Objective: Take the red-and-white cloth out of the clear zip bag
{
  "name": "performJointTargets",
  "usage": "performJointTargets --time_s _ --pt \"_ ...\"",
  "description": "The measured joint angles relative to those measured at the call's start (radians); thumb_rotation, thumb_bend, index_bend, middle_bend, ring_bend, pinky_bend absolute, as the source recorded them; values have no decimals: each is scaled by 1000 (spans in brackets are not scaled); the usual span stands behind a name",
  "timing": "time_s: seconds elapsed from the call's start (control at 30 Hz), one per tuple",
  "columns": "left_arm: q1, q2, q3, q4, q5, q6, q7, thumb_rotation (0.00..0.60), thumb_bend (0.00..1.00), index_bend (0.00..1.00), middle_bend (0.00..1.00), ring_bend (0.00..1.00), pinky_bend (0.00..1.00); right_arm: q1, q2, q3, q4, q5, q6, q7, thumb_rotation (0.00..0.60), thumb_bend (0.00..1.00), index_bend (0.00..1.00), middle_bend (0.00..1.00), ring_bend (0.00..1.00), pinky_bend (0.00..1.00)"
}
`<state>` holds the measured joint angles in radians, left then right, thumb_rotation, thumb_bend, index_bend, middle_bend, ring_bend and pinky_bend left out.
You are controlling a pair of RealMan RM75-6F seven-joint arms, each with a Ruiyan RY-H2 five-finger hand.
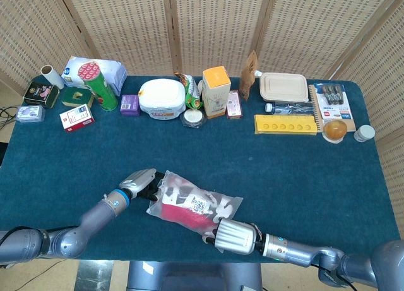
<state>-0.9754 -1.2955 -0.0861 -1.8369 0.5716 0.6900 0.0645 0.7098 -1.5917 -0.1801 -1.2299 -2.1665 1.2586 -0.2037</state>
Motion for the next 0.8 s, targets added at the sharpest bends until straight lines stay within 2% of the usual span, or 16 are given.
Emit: performJointTargets --time_s 0.27,0.8 --pt "-4 0 -1 -2 -7 3 -6 600 537 876 1000 1000 968 10 -7 -9 5 0 -2 -6 600 402 455 783 984 868" --pt "-11 -1 2 -4 -19 4 -13 600 536 876 1000 1000 968 36 -10 -20 -14 10 -22 -10 600 565 585 834 1000 898"
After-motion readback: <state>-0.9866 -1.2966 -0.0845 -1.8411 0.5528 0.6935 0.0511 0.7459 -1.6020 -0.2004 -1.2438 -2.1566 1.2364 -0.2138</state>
